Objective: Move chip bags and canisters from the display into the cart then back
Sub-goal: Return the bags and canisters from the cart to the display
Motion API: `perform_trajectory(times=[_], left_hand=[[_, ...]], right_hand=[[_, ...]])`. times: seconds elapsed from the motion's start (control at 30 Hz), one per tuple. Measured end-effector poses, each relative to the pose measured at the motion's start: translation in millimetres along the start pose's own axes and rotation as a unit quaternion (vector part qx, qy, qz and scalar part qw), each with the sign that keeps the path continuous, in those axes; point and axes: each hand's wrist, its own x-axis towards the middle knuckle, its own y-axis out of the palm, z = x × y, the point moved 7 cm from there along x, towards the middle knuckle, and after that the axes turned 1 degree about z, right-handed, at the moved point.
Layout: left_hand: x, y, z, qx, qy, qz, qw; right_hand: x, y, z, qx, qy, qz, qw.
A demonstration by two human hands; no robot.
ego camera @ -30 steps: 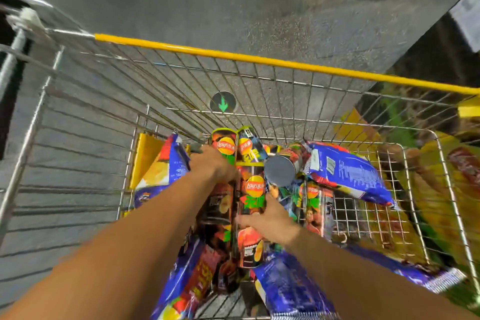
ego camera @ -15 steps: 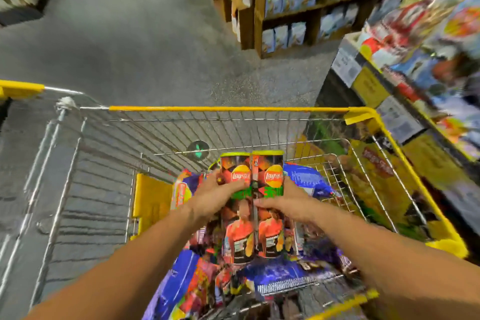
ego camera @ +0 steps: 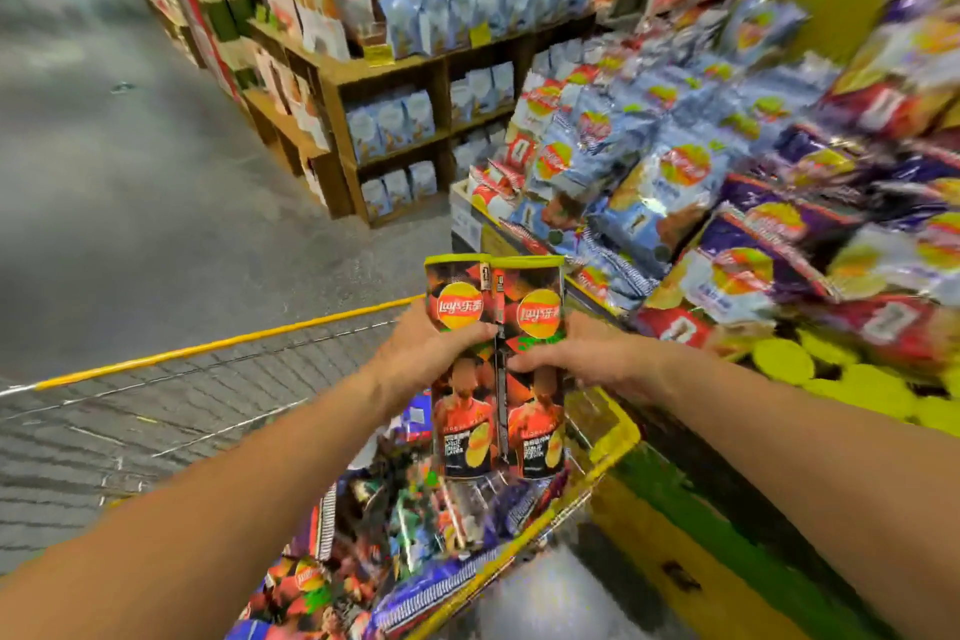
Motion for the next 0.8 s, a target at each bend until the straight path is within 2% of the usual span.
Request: perform_trajectory(times=[0.13,0.47,0.6,0.8], left_hand=[[2.9,68.4,-48.4,0.035,0.050,-0.022,0.998],[-12.8,256.1,-132.6,0.030,0.151,0.124,0.980],[-20.6,328.1,-170.1,0.046,0.192,0.148,0.969],[-17.8,402.1,-198.2,0.089,0.205,0.177,0.959]], right_hand=[[-50.3,-72.7,-17.8,0.018,-0.022,-0.048,0.998],[-186.2,-228.9,-82.8,0.039,-0.031,-0.223,0.973],[-242.5,-283.2,-108.5,0.060,-0.038,-0.290,0.954],[-292.7,-333.9,-140.1,0.085,-0.023,-0.351,0.932]])
